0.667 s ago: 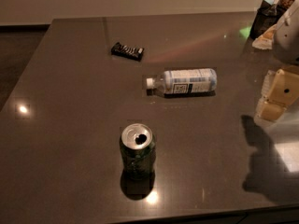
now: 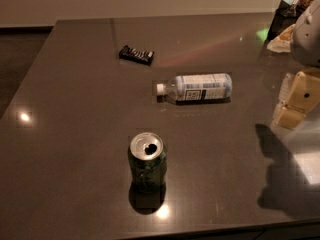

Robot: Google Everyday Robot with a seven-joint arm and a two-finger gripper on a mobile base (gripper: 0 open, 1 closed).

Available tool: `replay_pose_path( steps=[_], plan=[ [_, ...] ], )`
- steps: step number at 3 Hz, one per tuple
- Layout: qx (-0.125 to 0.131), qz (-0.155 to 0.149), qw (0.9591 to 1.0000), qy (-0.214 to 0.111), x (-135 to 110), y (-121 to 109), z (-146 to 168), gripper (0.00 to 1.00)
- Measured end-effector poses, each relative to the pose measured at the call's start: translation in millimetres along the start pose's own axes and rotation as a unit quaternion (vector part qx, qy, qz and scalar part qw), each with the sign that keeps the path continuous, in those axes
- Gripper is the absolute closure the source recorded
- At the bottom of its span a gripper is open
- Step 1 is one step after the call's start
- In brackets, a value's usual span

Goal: Knock green can over

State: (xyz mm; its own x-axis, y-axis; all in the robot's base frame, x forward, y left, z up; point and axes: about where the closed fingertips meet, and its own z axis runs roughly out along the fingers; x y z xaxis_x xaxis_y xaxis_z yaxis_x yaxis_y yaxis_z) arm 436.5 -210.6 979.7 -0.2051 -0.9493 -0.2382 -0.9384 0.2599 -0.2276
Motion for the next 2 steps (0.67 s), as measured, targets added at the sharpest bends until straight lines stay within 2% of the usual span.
replay_pose_path(
  steps=[1, 2],
  plan=[
    [-0.017, -0.018, 0.9985, -0.048, -17.1, 16.0, -8.5, 0.00],
    [-0.034, -0.045, 0.9936, -0.097, -45.0, 42.8, -11.1, 0.00]
  ],
)
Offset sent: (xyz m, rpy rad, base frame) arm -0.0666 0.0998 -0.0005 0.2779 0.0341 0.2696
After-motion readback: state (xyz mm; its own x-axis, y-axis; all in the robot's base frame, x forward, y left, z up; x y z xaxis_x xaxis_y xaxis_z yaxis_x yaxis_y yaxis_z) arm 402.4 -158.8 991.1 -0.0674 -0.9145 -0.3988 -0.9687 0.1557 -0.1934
